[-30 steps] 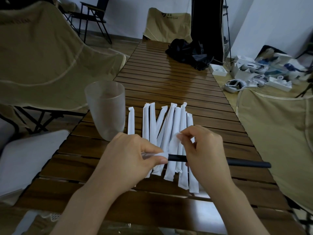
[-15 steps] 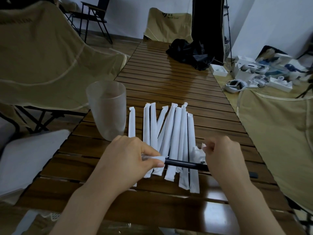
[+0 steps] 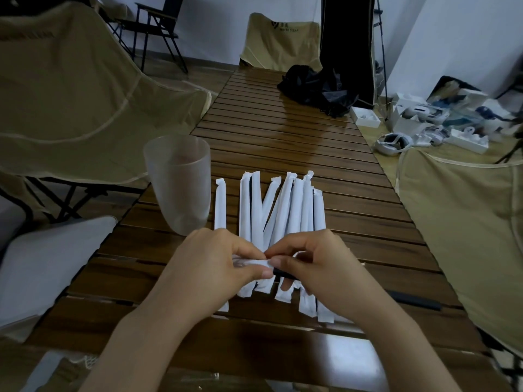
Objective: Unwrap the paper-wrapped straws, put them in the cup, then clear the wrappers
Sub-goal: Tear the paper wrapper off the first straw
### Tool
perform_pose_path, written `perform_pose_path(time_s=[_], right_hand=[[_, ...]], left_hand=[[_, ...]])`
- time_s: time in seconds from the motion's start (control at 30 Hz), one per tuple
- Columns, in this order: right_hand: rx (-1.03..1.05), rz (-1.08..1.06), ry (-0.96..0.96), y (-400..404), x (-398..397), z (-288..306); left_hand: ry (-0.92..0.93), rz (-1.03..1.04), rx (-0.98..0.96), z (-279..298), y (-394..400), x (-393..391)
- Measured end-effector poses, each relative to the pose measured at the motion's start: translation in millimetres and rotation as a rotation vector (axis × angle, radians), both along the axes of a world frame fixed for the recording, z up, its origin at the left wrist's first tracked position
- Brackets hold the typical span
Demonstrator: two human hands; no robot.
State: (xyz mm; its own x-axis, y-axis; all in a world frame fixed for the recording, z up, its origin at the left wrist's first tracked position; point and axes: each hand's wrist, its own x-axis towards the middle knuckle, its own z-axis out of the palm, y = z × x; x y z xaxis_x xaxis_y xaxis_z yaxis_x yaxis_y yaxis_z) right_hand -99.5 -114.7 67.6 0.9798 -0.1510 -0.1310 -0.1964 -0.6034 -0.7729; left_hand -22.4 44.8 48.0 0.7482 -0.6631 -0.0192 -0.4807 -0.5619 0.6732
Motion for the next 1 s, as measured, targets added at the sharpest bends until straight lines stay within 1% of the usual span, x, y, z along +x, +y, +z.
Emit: perform_pose_path(time_s=[0.07,0.17,0.3,0.4,0.6,0.7,0.77,1.0], right_hand=[[-0.016,0.013,-0.032,0,-1,1],[-0.043,0.039,-0.074,0,-1,2],[-0.091,-0.007,-0.106,0,1,1],[-0.127,-0.039,-0.091,2,2,4],[-0.238,-0.014,0.005,8,6,8],[-0.295,-0.019,-0.064,12,2,5],[-0.305,-0.030,-0.104,14,0,1],[-0.271,-0.106,-0.110,16,2,-6]], left_hand=[[0.015,-0.010,-0.003,-1,0,2],[-0.010,0.004,0.009,-5,1,4],[-0.044,0.020,-0.009,-6,7,5],[-0.045,0.029,-0.056,-5,9,6],[0.019,-0.012,-0.097,-2,8,4],[0.017,-0.010,-0.124,0,8,4],[0.001,0.009,-0.138,0,8,4],[-0.056,0.083,-0.186,3,6,3]])
